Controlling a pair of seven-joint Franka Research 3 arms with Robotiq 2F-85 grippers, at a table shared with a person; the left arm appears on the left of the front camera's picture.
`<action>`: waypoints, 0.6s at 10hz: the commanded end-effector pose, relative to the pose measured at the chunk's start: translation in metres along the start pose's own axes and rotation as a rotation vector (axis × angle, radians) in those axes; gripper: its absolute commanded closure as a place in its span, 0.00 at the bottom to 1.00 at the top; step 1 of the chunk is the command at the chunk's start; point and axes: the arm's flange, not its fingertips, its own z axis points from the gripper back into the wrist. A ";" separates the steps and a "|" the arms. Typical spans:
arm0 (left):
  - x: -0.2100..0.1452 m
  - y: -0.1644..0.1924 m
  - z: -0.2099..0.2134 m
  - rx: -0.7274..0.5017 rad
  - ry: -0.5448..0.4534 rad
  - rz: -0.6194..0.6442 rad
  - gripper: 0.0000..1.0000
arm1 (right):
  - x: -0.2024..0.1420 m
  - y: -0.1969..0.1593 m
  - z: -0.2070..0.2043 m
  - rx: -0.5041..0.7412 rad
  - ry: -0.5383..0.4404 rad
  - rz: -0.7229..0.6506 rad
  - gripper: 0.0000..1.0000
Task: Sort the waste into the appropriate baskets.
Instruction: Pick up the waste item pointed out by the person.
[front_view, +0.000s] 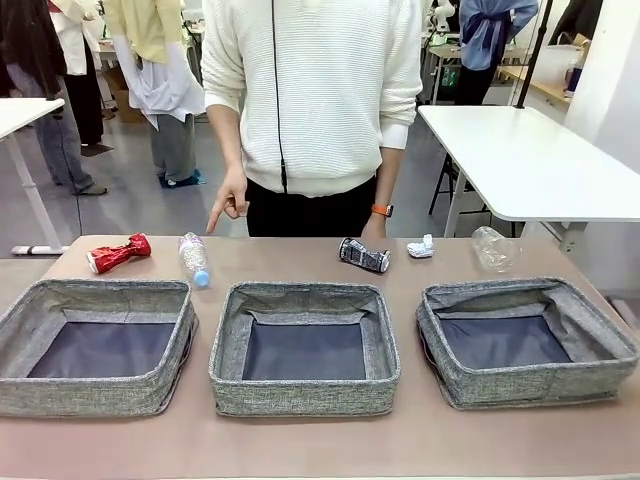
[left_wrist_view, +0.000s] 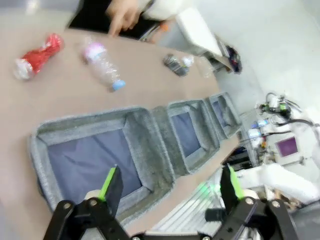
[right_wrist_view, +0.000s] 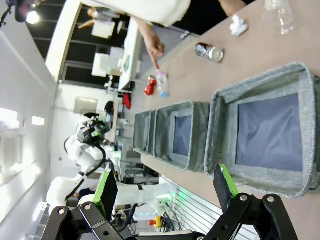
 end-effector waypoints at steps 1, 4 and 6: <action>0.090 -0.079 -0.045 0.302 0.282 0.152 0.00 | 0.004 0.001 -0.001 0.021 -0.014 0.028 0.00; 0.214 -0.103 -0.177 0.514 0.574 0.317 0.00 | 0.004 0.001 -0.001 0.021 -0.014 0.028 0.00; 0.245 -0.076 -0.261 0.602 0.670 0.368 0.00 | 0.004 0.001 -0.001 0.021 -0.014 0.028 0.00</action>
